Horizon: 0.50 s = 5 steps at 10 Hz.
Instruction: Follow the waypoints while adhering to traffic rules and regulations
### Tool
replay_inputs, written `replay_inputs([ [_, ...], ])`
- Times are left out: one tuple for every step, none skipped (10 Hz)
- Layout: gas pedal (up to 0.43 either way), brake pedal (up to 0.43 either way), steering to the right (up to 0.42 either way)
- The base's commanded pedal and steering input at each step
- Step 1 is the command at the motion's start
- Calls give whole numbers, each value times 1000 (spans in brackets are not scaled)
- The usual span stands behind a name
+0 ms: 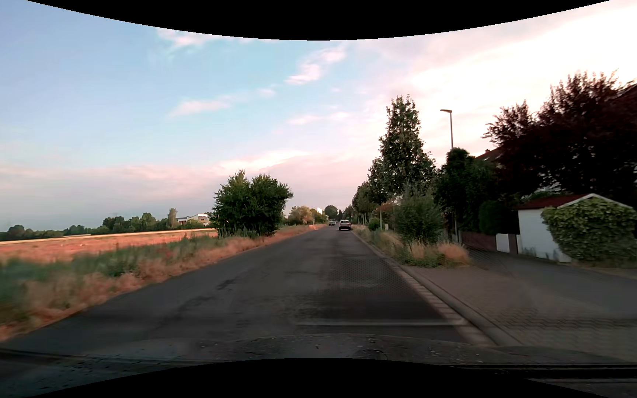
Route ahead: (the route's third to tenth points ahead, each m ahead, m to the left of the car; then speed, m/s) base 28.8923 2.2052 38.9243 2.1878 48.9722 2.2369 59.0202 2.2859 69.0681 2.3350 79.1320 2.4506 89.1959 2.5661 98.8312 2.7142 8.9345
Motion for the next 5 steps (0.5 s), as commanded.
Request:
replay_inputs([
  [67,0,-8],
  [47,0,-6],
  [39,0,-5],
  [39,0,-5],
  [39,0,-5],
])
